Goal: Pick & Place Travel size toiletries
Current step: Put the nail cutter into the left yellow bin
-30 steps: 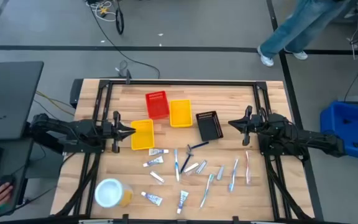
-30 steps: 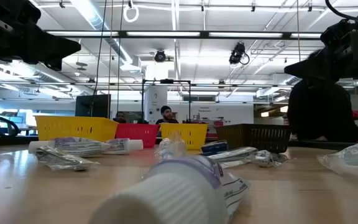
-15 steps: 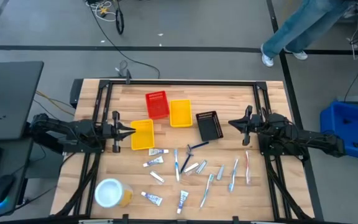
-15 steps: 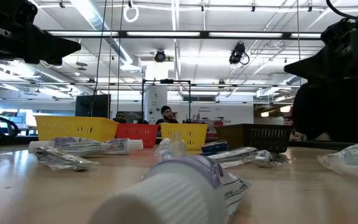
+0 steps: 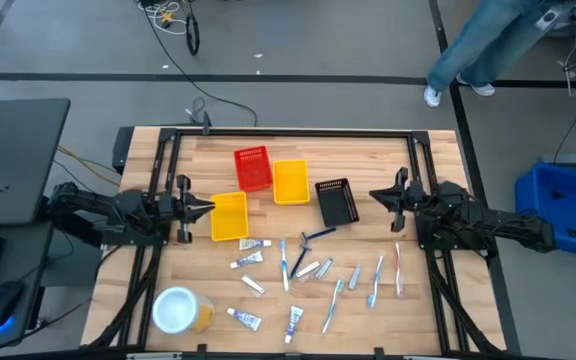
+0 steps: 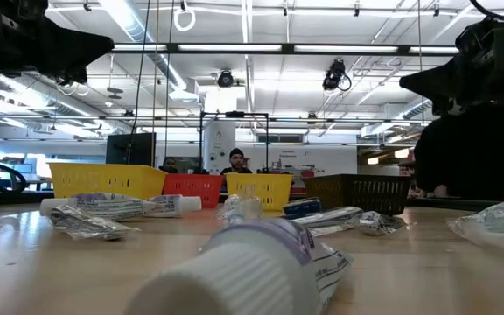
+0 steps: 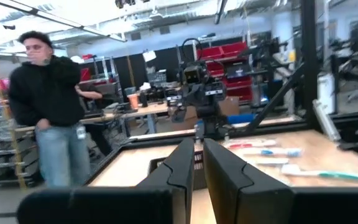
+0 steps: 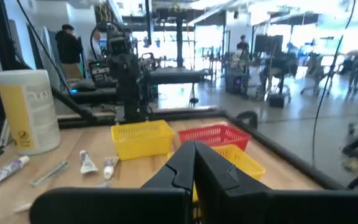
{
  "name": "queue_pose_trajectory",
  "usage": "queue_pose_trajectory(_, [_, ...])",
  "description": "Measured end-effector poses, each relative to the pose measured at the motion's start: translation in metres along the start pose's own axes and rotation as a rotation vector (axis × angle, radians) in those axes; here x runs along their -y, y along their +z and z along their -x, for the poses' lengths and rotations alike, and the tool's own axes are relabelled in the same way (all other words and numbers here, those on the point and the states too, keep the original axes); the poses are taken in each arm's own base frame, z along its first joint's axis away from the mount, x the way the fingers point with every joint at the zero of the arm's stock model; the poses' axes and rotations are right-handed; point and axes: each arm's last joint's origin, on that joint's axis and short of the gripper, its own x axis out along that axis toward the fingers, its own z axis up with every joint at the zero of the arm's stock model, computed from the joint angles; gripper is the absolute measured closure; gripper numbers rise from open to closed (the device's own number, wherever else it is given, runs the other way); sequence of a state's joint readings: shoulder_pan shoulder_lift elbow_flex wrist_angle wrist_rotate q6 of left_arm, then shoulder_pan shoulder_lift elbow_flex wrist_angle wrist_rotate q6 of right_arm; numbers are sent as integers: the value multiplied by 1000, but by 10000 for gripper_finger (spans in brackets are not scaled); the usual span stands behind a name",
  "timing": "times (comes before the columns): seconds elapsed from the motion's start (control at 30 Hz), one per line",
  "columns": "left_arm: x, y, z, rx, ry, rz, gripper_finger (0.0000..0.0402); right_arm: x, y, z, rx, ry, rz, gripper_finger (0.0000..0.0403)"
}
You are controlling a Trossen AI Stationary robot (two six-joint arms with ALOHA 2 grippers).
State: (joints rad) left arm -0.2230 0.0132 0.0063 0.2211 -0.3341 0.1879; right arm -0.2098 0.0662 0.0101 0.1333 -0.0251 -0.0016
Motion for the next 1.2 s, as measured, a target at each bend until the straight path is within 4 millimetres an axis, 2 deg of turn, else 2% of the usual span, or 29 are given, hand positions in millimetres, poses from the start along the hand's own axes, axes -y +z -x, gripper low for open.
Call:
queue_pose_trajectory(0.23, [-2, 7, -1, 61, 34, 47, 357, 4, 18, 0, 180, -143, 97, 389])
queue_pose_trajectory(0.37, [-1, 8, -4, 62, 58, 38, 340, 3, 27, -5, 266, -125, 145, 377])
queue_pose_trajectory(0.6, [1, 17, -18, -34, 80, 27, 283, 3, 24, -21, 256, -111, 76, 326])
queue_pose_trajectory(0.73, [4, 21, -28, -84, 43, 49, 263, 2, 30, -34, 243, -97, 65, 304])
queue_pose_trajectory(1.0, [17, 27, -56, -200, -92, 75, 258, -10, 51, -76, 115, 19, 67, 263])
queue_pose_trajectory(1.2, [31, 29, -87, -313, -223, 60, 261, -21, 44, -99, 5, 79, 50, 241])
